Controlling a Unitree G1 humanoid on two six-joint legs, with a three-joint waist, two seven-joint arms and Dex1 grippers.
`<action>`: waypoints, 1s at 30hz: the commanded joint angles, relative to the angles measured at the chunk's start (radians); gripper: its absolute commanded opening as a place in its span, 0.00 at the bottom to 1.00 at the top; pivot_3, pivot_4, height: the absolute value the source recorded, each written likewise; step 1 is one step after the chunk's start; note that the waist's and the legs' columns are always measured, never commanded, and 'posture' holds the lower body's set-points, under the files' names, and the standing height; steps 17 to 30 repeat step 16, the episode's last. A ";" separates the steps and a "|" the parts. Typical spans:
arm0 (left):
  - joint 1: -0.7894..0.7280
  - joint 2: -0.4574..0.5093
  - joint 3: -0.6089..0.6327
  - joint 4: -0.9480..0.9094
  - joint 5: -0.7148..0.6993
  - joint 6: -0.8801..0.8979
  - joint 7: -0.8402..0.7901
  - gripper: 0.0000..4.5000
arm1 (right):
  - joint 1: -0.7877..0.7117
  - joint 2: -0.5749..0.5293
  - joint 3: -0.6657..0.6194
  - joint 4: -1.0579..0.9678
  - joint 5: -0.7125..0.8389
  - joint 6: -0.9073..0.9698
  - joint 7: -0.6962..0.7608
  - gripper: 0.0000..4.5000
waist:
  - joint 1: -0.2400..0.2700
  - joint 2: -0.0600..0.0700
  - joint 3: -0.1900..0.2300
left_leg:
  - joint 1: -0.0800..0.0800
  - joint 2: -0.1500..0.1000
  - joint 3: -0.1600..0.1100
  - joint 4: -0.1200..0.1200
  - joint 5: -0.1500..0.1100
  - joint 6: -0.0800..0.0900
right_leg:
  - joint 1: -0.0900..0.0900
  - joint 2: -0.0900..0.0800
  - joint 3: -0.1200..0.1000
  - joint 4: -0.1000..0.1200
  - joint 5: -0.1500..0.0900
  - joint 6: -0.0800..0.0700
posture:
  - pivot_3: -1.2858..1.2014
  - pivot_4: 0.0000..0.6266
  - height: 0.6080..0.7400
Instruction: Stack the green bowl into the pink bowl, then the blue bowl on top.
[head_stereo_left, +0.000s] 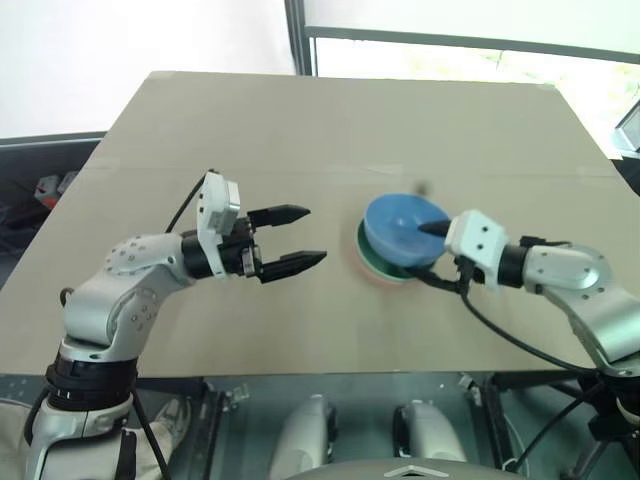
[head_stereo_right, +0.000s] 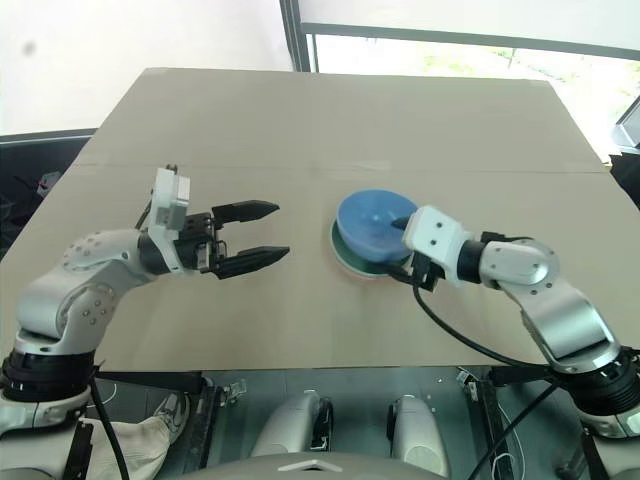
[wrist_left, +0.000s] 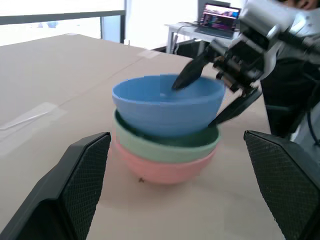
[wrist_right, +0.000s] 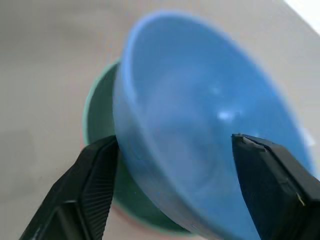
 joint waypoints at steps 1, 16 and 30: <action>0.079 0.000 0.045 -0.099 0.007 0.008 0.068 1.00 | 0.057 0.008 -0.214 -0.112 0.165 0.061 -0.004 0.78 | 0.002 0.000 0.000 | 0.000 0.000 0.000 0.000 0.000 0.000 | 0.000 0.000 0.000 0.000 0.000 0.000 | 0.52 0.24 1.00; 0.344 0.022 0.166 -0.180 0.032 -0.053 0.087 1.00 | 0.540 -0.135 -0.746 -0.104 0.362 0.130 0.195 0.98 | -0.002 0.001 -0.001 | 0.004 0.001 0.001 -0.001 -0.001 0.001 | 0.002 -0.002 0.002 0.000 -0.002 -0.005 | 0.52 0.24 1.00; 0.344 0.022 0.166 -0.180 0.032 -0.053 0.087 1.00 | 0.540 -0.135 -0.746 -0.104 0.362 0.130 0.195 0.98 | -0.002 0.001 -0.001 | 0.004 0.001 0.001 -0.001 -0.001 0.001 | 0.002 -0.002 0.002 0.000 -0.002 -0.005 | 0.52 0.24 1.00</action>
